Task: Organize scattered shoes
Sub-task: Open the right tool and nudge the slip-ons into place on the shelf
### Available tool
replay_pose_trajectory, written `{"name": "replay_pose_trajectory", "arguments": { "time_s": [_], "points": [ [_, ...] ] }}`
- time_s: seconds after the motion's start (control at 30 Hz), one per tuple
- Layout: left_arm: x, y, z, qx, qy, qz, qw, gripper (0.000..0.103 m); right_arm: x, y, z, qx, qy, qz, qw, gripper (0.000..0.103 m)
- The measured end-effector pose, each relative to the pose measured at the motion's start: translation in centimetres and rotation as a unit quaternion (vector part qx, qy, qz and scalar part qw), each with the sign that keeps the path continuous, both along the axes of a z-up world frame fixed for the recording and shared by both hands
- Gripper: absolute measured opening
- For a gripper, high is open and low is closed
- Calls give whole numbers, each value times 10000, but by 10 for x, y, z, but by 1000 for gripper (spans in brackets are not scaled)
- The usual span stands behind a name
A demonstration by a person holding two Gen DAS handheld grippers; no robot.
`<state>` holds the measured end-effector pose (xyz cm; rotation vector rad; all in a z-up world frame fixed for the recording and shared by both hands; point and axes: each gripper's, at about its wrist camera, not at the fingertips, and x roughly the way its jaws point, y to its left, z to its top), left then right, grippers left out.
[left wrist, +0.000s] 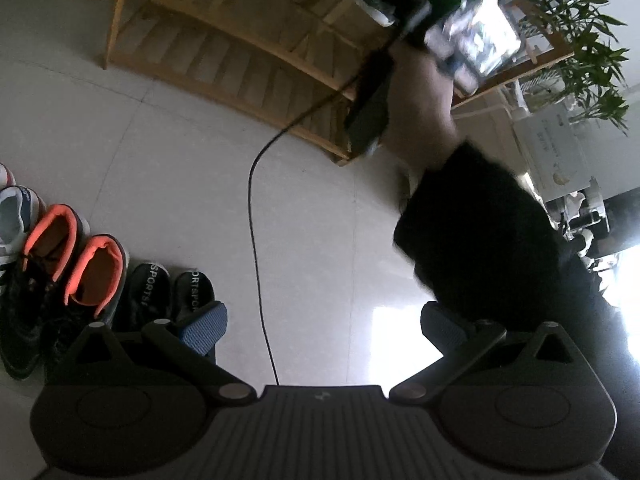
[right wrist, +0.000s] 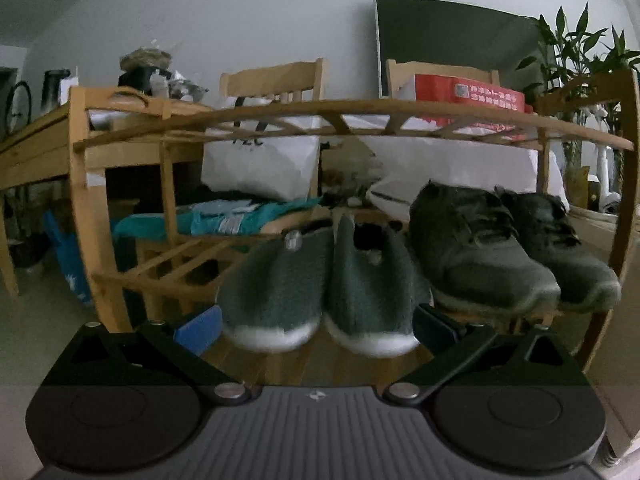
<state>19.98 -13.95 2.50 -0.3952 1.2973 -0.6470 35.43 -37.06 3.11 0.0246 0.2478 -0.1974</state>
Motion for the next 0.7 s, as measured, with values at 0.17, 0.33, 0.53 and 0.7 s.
{"name": "replay_pose_trajectory", "arguments": {
  "time_s": [0.17,0.33,0.53,0.7],
  "points": [
    [5,5,-4,-33,160,72,9998,103,57,-8,6,41,71,-124,9999,102],
    [9,8,-5,-41,199,60,9998,103,104,-12,-13,-175,457,-409,9980,37],
    [12,8,-7,-112,318,53,9994,103,104,-12,-26,-345,184,-437,9983,15],
    [11,4,-7,-141,339,-17,9993,103,103,-15,-23,-303,4,-410,9987,10]
  ]
}}
